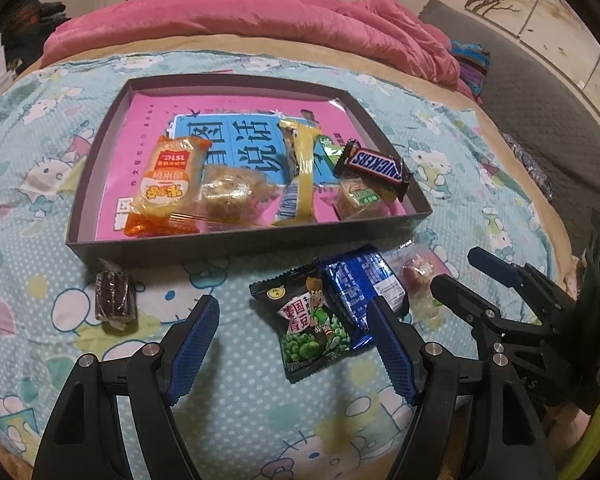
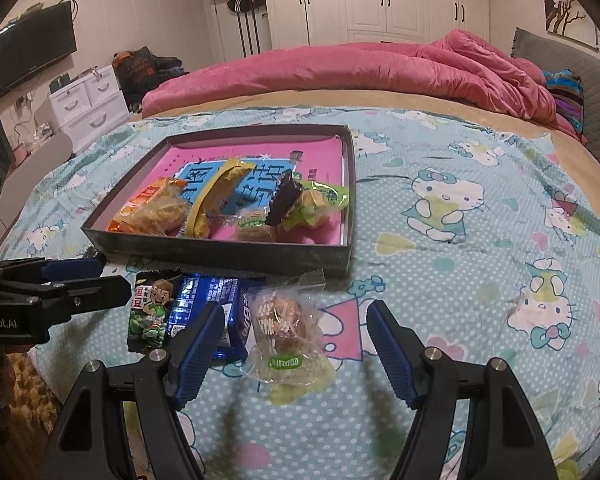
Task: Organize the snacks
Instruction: 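Move both open tools back to the snacks in front of the tray, then grasp the green-pea snack bag with the left tool while the right tool closes on the clear-wrapped pastry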
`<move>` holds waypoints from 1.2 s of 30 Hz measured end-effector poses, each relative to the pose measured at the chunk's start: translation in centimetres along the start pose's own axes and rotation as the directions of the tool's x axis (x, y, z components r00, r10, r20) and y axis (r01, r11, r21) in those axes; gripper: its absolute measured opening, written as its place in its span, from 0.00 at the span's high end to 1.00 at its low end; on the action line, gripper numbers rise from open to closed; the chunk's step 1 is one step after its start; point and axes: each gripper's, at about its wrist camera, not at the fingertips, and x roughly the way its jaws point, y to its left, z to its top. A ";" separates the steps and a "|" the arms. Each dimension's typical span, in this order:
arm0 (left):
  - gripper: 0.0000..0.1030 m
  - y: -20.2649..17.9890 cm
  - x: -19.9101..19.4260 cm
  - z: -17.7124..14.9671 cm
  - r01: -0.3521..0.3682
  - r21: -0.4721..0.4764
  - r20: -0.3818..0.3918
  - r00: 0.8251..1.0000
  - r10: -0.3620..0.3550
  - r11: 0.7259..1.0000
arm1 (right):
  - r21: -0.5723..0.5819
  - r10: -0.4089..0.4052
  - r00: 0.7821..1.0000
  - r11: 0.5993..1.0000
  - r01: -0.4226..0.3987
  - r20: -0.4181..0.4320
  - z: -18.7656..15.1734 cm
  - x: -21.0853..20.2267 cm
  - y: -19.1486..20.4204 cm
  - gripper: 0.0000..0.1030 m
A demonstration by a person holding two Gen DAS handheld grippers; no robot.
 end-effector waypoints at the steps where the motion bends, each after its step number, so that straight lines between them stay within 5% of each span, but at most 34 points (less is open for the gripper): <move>1: 0.25 0.0 0.1 -0.1 -0.002 0.001 -0.003 1.000 0.002 1.000 | 0.000 -0.001 1.000 1.000 0.001 -0.005 0.0 0.1 0.0 0.29; 26: 0.25 0.5 4.0 -0.9 -0.004 0.003 -0.068 0.998 0.005 1.000 | -0.024 -0.076 0.991 0.997 0.073 -0.106 -0.9 3.7 -0.1 0.29; 36: 0.25 -0.7 5.3 -0.7 -0.088 0.008 -0.056 0.994 0.089 0.996 | -0.053 -0.100 0.990 0.994 0.095 -0.097 -0.8 4.8 0.2 0.29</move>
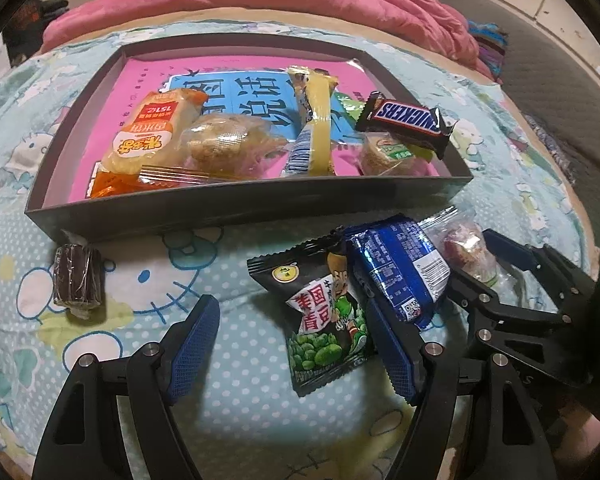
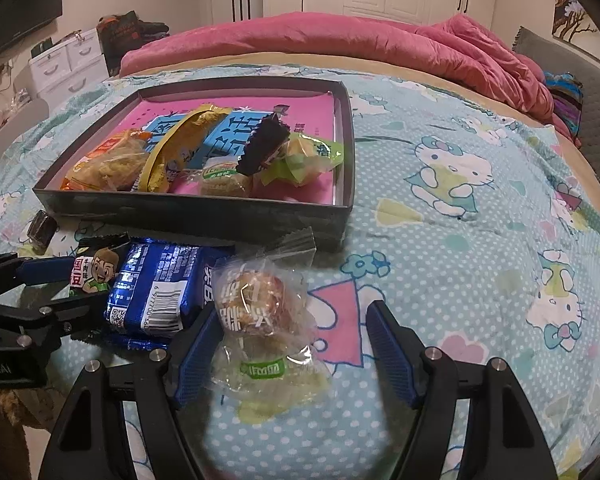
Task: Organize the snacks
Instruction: 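Grasp the green-pea snack bag with the left tool while the right tool closes on the clear-wrapped pastry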
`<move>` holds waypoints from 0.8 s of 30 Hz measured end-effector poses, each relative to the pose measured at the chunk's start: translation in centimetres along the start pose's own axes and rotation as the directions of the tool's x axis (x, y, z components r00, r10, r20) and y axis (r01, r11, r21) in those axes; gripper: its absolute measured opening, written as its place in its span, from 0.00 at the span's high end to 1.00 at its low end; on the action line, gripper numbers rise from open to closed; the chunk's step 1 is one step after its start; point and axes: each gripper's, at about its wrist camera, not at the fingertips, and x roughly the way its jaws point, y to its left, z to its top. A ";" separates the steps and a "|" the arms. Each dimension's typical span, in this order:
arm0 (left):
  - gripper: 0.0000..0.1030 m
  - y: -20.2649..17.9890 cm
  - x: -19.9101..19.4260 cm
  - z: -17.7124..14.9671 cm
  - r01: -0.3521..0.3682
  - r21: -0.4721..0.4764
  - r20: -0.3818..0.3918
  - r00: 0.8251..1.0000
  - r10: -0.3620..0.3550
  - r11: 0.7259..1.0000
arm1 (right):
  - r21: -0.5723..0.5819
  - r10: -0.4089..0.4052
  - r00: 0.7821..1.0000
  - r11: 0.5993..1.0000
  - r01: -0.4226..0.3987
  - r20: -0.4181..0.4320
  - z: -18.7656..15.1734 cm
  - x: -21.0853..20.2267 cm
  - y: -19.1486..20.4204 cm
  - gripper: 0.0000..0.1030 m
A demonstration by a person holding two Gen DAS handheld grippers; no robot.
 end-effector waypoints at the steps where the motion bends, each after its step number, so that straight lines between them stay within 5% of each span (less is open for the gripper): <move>1: 0.25 -0.1 0.1 0.0 -0.010 -0.002 0.002 1.000 0.010 1.000 | -0.002 -0.001 1.000 1.000 0.001 0.002 0.0 0.0 0.0 0.29; 12: 0.25 -1.0 0.6 0.0 -0.089 -0.029 0.037 0.995 0.090 0.996 | -0.031 -0.024 1.000 0.999 0.025 0.018 0.1 0.3 0.6 0.39; 15: 0.37 -0.9 0.6 0.1 -0.088 -0.022 0.053 0.995 0.089 0.996 | -0.029 -0.025 0.999 0.999 0.026 0.030 0.2 0.1 0.6 0.51; 19: 0.56 0.1 0.3 0.1 -0.074 -0.036 0.059 0.995 0.076 0.997 | -0.025 -0.026 0.999 0.999 0.027 0.044 0.4 -0.1 0.7 0.51; 24: 0.66 1.3 0.0 0.4 -0.032 -0.066 0.067 0.997 0.037 0.997 | 0.021 -0.009 0.998 1.000 0.008 0.066 0.6 -1.0 0.0 0.51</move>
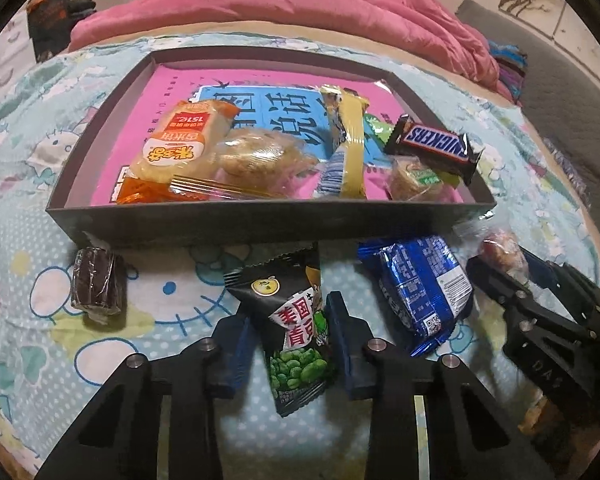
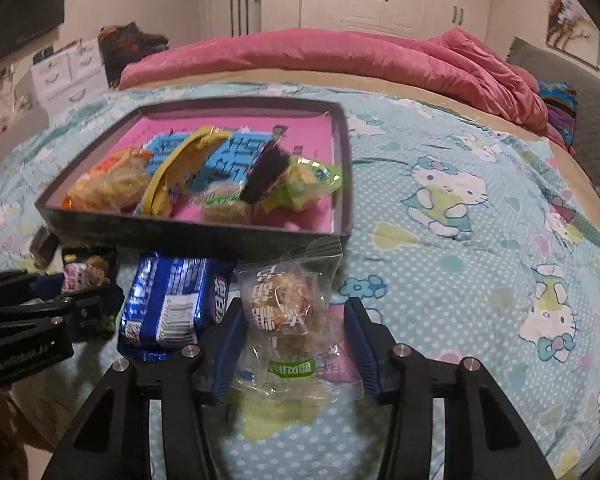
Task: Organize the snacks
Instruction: 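Grasp the green-pea snack bag with the left tool while the right tool closes on the clear-wrapped pastry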
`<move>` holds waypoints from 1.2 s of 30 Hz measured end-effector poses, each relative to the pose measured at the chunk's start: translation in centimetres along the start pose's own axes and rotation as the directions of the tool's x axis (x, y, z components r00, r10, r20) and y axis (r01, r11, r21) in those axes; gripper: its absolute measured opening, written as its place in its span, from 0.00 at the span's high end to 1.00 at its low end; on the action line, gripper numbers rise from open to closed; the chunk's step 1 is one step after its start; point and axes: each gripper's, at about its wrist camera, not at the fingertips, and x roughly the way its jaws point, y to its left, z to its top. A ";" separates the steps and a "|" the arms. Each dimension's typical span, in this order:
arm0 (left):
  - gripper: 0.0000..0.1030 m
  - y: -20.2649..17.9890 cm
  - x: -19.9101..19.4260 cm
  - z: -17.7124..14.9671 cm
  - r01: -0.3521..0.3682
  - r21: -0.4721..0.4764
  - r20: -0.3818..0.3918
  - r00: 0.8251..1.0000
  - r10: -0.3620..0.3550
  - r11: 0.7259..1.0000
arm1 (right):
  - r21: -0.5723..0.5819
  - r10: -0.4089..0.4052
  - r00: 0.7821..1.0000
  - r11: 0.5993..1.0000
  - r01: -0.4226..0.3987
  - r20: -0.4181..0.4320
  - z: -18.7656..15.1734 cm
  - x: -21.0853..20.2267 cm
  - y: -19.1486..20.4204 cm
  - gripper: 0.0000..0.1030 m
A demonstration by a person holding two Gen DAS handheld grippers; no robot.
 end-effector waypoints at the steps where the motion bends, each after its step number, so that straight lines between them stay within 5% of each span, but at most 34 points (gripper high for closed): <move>1: 0.67 0.2 -0.1 0.1 0.009 0.000 0.000 1.000 -0.009 1.000 | 0.017 0.003 1.000 1.000 -0.003 0.008 0.1 -0.3 -0.3 0.51; 10: 0.71 1.0 -1.4 -0.1 0.083 -0.011 -0.007 0.997 -0.083 0.997 | 0.111 0.018 0.999 0.994 -0.021 0.027 0.6 -1.6 -1.6 0.51; 16: 0.71 1.2 -3.4 0.5 0.131 -0.027 0.012 0.991 -0.130 0.991 | 0.071 0.034 0.998 0.997 -0.038 0.049 0.7 -2.9 0.1 0.51; 36: 0.71 6.3 -8.7 3.7 0.149 -0.110 0.098 0.986 -0.138 0.983 | 0.066 0.118 0.990 0.990 -0.124 0.083 2.6 -4.5 3.5 0.51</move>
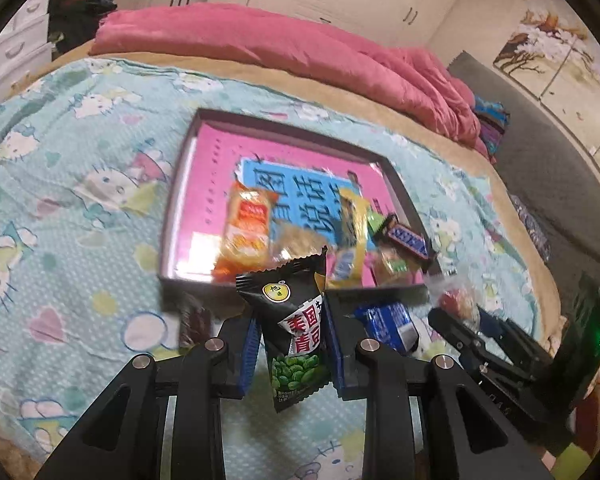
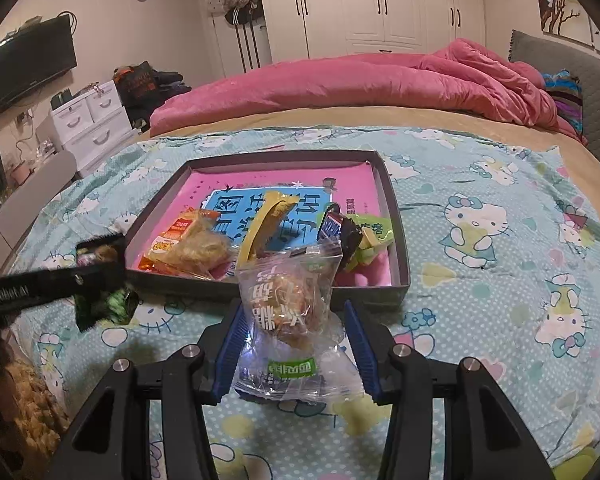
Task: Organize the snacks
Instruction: 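Grasp the green-pea snack bag with the left tool while the right tool closes on the clear-wrapped pastry, then carry the green-pea bag with the left tool while the right tool carries the pastry over the tray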
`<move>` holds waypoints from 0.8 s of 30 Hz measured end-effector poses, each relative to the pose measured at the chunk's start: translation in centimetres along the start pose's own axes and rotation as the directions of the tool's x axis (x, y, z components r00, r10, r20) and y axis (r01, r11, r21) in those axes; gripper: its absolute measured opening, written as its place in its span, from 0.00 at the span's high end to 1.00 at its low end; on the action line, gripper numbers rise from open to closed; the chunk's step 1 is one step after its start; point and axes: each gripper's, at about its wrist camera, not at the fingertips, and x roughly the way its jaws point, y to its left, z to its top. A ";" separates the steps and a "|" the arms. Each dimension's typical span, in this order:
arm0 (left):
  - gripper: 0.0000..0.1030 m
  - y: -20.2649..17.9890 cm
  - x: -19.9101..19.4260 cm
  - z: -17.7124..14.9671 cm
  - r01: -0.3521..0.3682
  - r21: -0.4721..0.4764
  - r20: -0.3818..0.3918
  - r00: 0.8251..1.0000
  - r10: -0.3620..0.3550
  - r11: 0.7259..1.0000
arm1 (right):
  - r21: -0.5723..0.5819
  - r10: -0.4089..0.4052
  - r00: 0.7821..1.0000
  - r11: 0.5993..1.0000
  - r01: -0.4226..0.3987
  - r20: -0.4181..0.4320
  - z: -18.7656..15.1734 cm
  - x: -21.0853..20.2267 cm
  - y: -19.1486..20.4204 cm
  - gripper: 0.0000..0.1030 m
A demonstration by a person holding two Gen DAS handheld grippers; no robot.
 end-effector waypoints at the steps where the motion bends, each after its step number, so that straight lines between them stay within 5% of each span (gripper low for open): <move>1: 0.71 0.3 -0.2 0.3 0.000 -0.002 0.005 1.000 0.000 1.000 | 0.003 0.002 1.000 1.000 -0.002 0.001 0.1 0.0 -0.1 0.51; 15: 0.72 3.5 -1.2 4.7 -0.062 0.024 0.096 0.994 0.059 0.998 | 0.006 0.023 0.999 1.000 -0.023 0.023 1.5 0.0 0.2 0.51; 24: 0.72 4.5 0.0 6.0 -0.069 0.011 0.085 0.994 0.067 0.998 | 0.034 0.030 0.999 0.999 -0.032 0.036 2.7 0.8 0.4 0.51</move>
